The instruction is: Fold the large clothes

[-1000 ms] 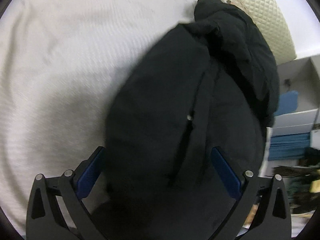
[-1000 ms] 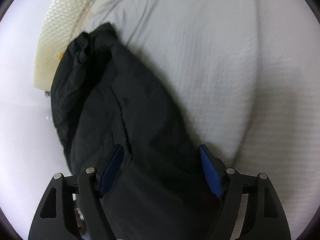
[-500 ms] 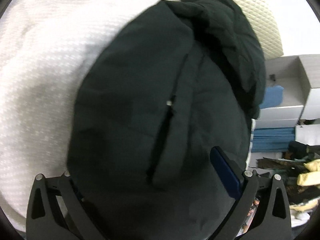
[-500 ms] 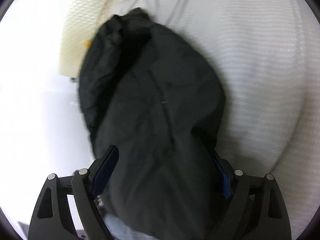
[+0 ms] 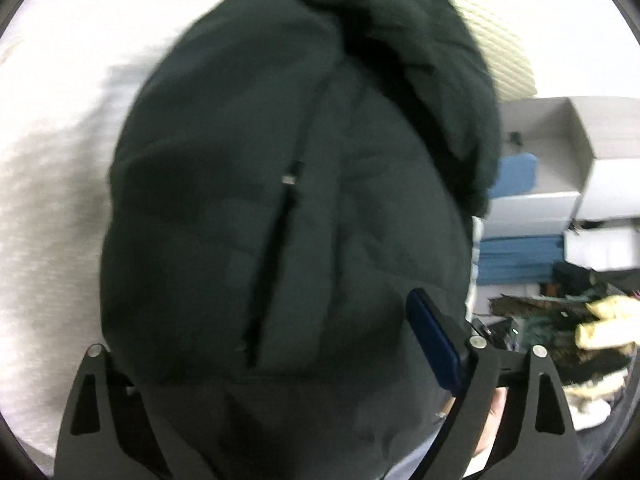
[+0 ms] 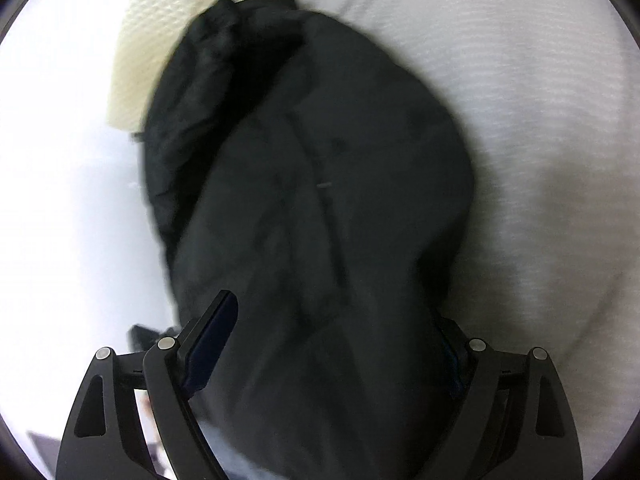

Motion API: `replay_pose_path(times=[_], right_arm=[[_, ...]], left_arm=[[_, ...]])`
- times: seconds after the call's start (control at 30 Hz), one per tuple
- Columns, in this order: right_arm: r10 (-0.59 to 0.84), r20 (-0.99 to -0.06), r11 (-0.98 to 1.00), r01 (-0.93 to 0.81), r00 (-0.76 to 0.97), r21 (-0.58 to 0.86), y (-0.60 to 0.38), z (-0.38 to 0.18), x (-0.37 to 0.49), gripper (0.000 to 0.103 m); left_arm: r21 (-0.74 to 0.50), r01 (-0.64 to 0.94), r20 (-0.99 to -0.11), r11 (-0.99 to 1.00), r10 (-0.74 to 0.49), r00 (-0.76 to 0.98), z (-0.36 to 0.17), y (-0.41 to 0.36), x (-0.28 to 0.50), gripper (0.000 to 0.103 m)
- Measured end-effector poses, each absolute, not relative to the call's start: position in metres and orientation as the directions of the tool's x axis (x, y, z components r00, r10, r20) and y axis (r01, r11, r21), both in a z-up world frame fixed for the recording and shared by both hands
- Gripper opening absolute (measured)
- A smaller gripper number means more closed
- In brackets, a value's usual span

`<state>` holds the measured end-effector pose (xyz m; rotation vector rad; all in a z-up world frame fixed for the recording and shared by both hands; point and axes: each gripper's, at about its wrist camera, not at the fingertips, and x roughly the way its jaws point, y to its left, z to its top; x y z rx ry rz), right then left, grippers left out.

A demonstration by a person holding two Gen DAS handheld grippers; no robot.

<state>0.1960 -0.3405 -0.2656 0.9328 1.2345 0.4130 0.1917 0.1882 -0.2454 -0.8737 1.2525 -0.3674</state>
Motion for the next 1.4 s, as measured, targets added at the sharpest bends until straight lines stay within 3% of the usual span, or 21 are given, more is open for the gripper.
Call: replay_pose_path(times=[0.17,0.33,0.53,0.6,0.7,0.87,1.0,1.4], right_arm=[[0.804,-0.469,0.488,0.046,0.364,0.872,-0.331,-0.236,0.197,0.087],[0.82,-0.433,0.473,-0.019,0.374,0.881,-0.325,-0.225,0.197,0.084],[0.794,-0.478,0.54,-0.075,0.376,0.838,-0.321,-0.216,0.192,0.047],[0.775,-0.502,0.576,-0.1,0.385,0.811,-0.317,-0.211,0.191,0.029],[0.742,-0.531,0.621,-0.122,0.411,0.774,-0.306,-0.201,0.191,0.013],[0.686,-0.496,0.643,-0.125,0.532,0.755,-0.307,-0.174,0.177,0.008],[0.679,-0.402,0.581,-0.114,0.614,0.806,-0.323,-0.153,0.161,0.006],[0.727,-0.264,0.553,-0.313,0.634,0.772,-0.339,-0.072,0.067,0.006]], left_arm=[[-0.781,-0.141,-0.617,0.609,-0.714,0.333,-0.236,0.181,0.194,0.077],[-0.815,-0.13,-0.569,0.565,-0.736,0.366,-0.232,0.188,0.192,0.057],[-0.824,-0.115,-0.551,0.555,-0.737,0.392,-0.227,0.188,0.19,0.028],[-0.831,-0.098,-0.536,0.547,-0.742,0.404,-0.223,0.187,0.191,0.023],[-0.846,-0.083,-0.508,0.527,-0.749,0.425,-0.217,0.186,0.191,0.016],[-0.86,-0.073,-0.48,0.505,-0.751,0.454,-0.198,0.191,0.186,0.01],[-0.868,-0.063,-0.458,0.493,-0.744,0.487,-0.165,0.2,0.18,0.008],[-0.891,0.047,-0.353,0.451,-0.756,0.551,-0.079,0.242,0.111,0.006]])
